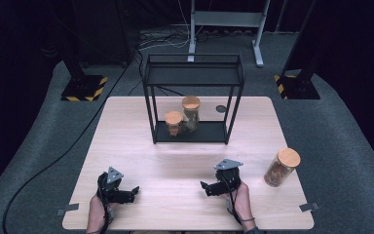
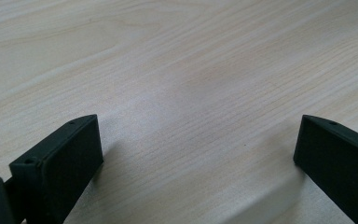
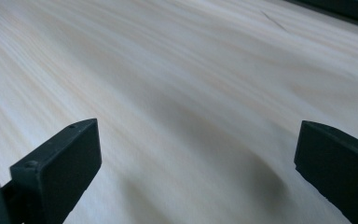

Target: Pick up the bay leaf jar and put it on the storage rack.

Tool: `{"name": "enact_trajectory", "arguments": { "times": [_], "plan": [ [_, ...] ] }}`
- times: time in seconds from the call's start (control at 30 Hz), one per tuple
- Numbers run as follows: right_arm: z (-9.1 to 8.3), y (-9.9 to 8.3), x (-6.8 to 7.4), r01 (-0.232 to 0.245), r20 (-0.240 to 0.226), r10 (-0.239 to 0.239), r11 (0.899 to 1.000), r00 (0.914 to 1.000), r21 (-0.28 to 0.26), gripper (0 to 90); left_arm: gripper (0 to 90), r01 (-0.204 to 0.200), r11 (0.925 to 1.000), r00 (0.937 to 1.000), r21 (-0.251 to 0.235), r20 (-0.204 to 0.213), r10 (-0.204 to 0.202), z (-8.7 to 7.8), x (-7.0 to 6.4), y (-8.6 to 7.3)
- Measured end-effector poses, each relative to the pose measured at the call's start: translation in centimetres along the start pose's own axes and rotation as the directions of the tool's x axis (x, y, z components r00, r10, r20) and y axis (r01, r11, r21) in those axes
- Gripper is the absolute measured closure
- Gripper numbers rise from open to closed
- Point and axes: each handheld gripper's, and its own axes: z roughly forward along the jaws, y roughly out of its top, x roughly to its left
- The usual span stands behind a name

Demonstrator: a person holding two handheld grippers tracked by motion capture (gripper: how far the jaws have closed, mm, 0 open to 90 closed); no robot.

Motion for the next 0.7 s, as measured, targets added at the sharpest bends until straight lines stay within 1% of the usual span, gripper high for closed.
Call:
{"name": "enact_trajectory", "arguments": {
  "times": [0.13, 0.2, 0.3, 0.37, 0.4, 0.47, 0.6, 0.7],
  "plan": [
    [-1.5, -1.9, 0.0, -0.012, 0.031, 0.012, 1.000, 0.9994, -0.006, 0.0, 0.5, 0.001, 1.0000, 1.0000, 0.000, 0.000, -0.001, 0.0, 0.0, 0.0],
    [-2.5, -2.8, 0.0, -0.029, 0.049, 0.030, 0.999, 0.9983, -0.031, 0.0, 0.5, 0.002, 1.0000, 1.0000, 0.001, 0.000, -0.002, 0.0, 0.0, 0.0],
    [-3.5, -3.8, -0.1, -0.038, 0.062, 0.040, 0.999, 0.9973, -0.026, 0.0, 0.4, 0.002, 1.0000, 1.0000, 0.001, -0.002, -0.002, 0.0, 0.0, 0.0],
    [-4.1, -4.3, -0.2, -0.051, 0.067, 0.053, 0.998, 0.9963, -0.034, 0.0, 0.5, 0.003, 1.0000, 1.0000, 0.000, 0.000, -0.003, 0.0, 0.0, 0.0],
    [-4.2, -4.4, -0.2, -0.058, 0.065, 0.060, 0.998, 0.9960, -0.035, 0.1, 0.7, 0.003, 1.0000, 1.0000, 0.001, 0.002, -0.003, 0.0, 0.0, 0.0],
    [-4.4, -4.6, -0.1, -0.054, 0.070, 0.056, 0.998, 0.9960, -0.031, 0.2, 0.7, 0.004, 1.0000, 1.0000, 0.002, 0.004, -0.004, 0.0, 0.0, 0.0],
    [-4.3, -4.6, 0.3, -0.033, 0.101, 0.035, 0.999, 0.9942, -0.023, 0.1, 0.6, 0.004, 1.0000, 1.0000, 0.002, 0.002, -0.004, 0.0, 0.0, 0.0],
    [-4.1, -4.5, 0.4, -0.022, 0.112, 0.024, 1.000, 0.9934, -0.014, 0.4, 0.6, 0.005, 1.0000, 1.0000, 0.003, 0.003, -0.005, 0.0, 0.0, 0.0]
  ]
}}
